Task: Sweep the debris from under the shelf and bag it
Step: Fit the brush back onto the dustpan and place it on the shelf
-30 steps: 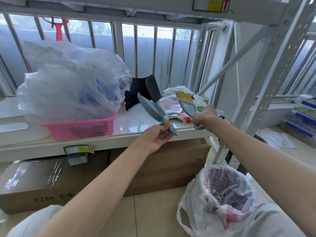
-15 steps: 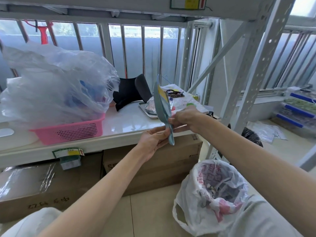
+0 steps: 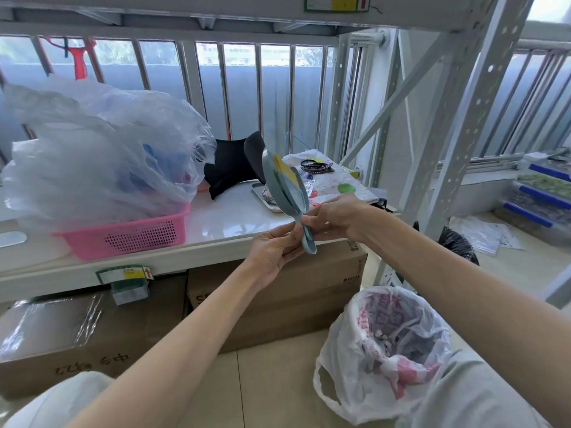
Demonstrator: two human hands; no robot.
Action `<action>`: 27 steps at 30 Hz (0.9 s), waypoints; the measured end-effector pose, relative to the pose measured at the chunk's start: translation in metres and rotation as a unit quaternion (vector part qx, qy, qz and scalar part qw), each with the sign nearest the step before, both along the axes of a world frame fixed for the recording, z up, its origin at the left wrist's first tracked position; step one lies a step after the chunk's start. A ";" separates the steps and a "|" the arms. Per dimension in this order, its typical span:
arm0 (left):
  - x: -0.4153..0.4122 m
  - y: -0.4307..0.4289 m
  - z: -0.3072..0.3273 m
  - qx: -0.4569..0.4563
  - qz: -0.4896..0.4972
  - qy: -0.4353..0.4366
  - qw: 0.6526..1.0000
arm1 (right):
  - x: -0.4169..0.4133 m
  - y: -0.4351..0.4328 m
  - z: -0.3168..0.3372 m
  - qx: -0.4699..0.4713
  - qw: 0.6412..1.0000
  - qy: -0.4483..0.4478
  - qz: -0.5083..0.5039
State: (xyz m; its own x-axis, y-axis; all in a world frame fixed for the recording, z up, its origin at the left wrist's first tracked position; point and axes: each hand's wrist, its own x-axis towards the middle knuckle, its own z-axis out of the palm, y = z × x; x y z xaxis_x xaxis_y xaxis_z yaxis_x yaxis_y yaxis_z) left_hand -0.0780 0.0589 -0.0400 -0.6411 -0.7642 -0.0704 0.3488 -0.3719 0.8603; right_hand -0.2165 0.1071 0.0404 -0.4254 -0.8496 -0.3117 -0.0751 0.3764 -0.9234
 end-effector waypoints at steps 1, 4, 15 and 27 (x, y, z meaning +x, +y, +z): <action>0.000 -0.001 0.000 -0.002 -0.001 0.000 1.000 | 0.000 0.000 0.000 -0.002 1.000 -0.003 -0.006; 0.001 -0.002 0.001 -0.009 -0.004 0.006 1.000 | 0.000 0.000 0.000 -0.013 1.000 -0.001 -0.019; 0.003 -0.001 0.002 0.003 -0.012 0.010 1.000 | 0.004 0.002 0.002 -0.029 0.999 0.020 -0.039; 0.006 -0.005 0.007 0.018 -0.017 0.002 1.000 | 0.010 -0.013 -0.004 -0.085 0.980 0.174 -0.045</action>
State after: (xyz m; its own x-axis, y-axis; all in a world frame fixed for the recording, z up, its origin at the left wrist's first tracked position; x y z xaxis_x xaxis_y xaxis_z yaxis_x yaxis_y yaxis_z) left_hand -0.0723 0.0540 -0.0335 -0.6667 -0.7394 -0.0941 0.3392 -0.4134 0.8450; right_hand -0.2068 0.0936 0.0367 -0.5568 -0.8306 0.0081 -0.3695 0.2390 -0.8980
